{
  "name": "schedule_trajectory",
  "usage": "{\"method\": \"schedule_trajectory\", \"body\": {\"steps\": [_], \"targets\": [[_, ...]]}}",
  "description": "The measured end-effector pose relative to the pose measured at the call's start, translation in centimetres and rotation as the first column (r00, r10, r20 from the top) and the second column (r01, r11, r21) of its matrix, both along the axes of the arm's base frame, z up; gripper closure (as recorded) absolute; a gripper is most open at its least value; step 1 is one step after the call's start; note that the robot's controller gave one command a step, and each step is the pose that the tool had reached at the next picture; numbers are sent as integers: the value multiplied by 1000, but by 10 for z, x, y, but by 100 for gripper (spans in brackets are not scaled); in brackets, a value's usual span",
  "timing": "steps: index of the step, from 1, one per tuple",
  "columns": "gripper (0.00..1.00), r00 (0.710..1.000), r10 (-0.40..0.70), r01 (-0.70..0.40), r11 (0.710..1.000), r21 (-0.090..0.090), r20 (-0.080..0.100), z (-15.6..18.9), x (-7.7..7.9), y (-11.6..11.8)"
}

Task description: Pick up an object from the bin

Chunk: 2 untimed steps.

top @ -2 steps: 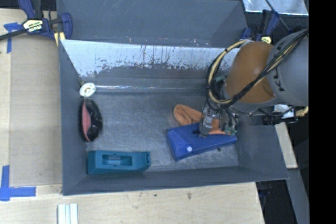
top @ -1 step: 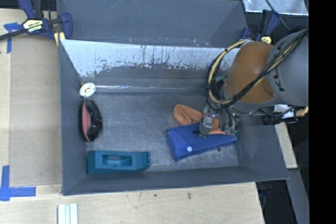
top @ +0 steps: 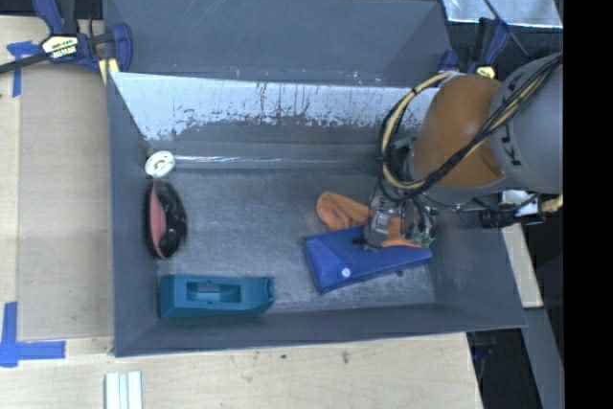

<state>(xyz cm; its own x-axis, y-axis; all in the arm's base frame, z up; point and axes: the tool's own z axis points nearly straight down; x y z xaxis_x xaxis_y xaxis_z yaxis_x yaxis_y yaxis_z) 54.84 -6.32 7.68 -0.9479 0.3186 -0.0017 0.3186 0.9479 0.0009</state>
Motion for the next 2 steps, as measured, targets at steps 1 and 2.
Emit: {"method": "schedule_trajectory", "body": {"steps": [1, 2], "targets": [[100, 1000, 0, 0, 1000, 0, -6, 20, -2, 0], [100, 1000, 0, 0, 1000, 0, -5, 43, -1, 0]]}}
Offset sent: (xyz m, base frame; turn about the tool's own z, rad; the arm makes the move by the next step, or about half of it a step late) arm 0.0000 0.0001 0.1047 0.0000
